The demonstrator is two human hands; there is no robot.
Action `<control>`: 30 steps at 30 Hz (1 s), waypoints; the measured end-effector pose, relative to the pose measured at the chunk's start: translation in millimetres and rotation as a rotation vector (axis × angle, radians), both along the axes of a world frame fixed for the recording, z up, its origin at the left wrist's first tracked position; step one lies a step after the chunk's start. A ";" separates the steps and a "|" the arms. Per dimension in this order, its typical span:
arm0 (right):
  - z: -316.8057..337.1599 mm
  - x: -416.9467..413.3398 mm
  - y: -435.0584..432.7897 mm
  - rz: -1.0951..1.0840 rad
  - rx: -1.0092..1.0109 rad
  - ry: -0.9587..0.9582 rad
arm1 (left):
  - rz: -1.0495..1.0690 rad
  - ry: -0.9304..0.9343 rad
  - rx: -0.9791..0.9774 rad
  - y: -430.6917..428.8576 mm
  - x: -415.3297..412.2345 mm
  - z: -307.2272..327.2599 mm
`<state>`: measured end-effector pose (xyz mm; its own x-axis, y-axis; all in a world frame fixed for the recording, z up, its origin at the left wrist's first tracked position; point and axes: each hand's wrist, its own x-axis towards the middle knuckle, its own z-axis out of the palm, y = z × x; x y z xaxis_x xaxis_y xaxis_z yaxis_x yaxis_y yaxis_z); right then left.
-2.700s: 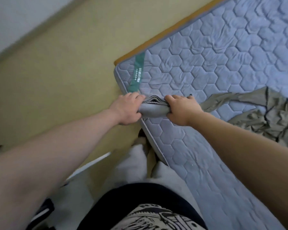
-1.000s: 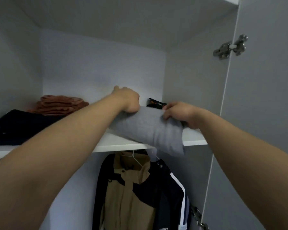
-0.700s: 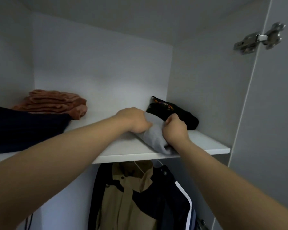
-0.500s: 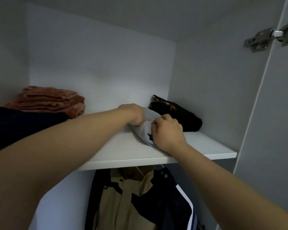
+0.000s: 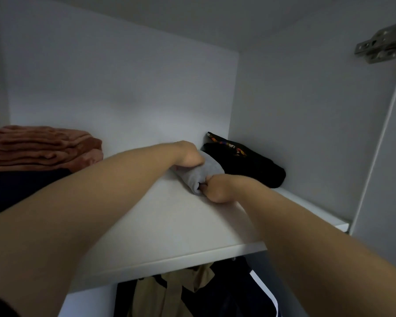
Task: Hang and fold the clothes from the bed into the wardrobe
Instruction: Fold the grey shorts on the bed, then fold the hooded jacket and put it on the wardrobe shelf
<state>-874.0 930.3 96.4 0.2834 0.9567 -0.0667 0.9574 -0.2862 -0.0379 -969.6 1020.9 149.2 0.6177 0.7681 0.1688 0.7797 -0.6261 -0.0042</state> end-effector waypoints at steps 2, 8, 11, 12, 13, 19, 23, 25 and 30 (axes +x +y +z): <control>-2.0 6.6 16.7 -0.014 0.018 0.049 | -0.031 0.063 -0.038 1.9 -2.8 2.0; -16.0 10.5 29.2 -0.092 0.162 0.152 | 0.048 0.271 0.035 7.4 -8.3 -20.3; -12.9 5.2 12.7 -0.021 0.207 0.124 | -0.013 0.255 0.038 -12.3 -13.9 -17.2; -10.6 6.0 5.9 -0.015 0.243 0.120 | -0.030 0.271 0.035 -19.5 -12.6 -13.4; -6.9 6.7 -2.9 -0.017 0.317 0.130 | -0.049 0.247 0.006 -33.7 -13.8 -7.2; 28.7 16.0 -89.0 -0.259 0.851 0.270 | -0.168 -0.030 0.217 -114.2 -5.8 28.8; 28.7 15.8 -186.0 -0.350 1.093 0.359 | -0.347 -0.131 0.357 -197.8 17.3 43.2; 22.2 16.2 -241.4 -0.414 1.204 0.348 | -0.462 -0.163 0.405 -254.5 26.8 44.6; -17.7 11.1 -398.8 -0.703 1.529 0.237 | -0.872 -0.350 0.390 -390.0 46.3 33.3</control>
